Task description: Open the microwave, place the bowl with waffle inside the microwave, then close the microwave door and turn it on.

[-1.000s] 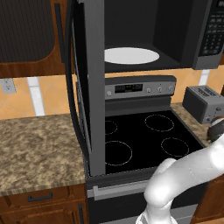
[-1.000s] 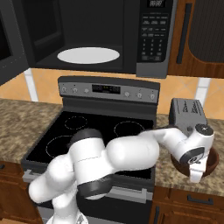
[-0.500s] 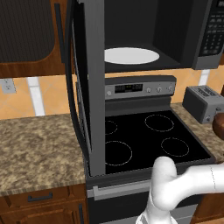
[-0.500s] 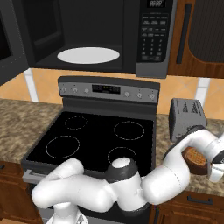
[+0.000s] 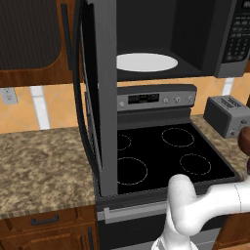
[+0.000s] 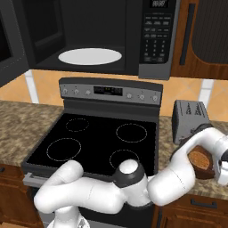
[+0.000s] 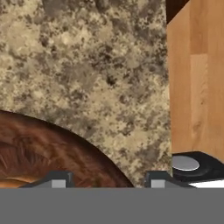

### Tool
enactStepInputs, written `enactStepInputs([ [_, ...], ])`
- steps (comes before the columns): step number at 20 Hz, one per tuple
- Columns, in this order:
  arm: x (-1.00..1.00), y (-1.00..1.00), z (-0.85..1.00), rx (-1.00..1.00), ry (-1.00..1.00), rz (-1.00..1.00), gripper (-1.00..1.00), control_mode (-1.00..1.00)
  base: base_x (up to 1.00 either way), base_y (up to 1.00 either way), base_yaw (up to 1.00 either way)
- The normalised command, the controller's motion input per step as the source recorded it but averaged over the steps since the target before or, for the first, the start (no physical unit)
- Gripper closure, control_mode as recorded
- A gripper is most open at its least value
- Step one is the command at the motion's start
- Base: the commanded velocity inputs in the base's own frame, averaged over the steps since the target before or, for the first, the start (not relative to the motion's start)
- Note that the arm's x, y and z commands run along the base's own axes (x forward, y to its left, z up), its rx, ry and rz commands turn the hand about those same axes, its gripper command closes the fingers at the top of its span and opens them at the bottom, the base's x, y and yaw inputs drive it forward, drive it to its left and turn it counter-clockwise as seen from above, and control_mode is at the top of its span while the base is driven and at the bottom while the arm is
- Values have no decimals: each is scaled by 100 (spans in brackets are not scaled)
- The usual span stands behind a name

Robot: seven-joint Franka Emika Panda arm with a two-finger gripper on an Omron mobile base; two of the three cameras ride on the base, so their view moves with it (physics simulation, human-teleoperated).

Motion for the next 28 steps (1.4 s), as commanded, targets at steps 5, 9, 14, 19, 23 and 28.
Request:
enactStepInputs([
  [5,-64,74,-20,-12,-23,-6,100,-100,0,0,0],
  [9,-94,54,0,-4,-51,-19,100,-100,0,0,0],
  [14,-67,89,42,-26,-29,-19,100,-100,0,0,0],
  [19,-86,100,95,-25,-3,-7,100,-100,0,0,0],
  [23,-88,97,100,-10,7,0,100,-100,0,0,0],
  [28,-67,74,100,0,2,0,100,-100,0,0,0],
])
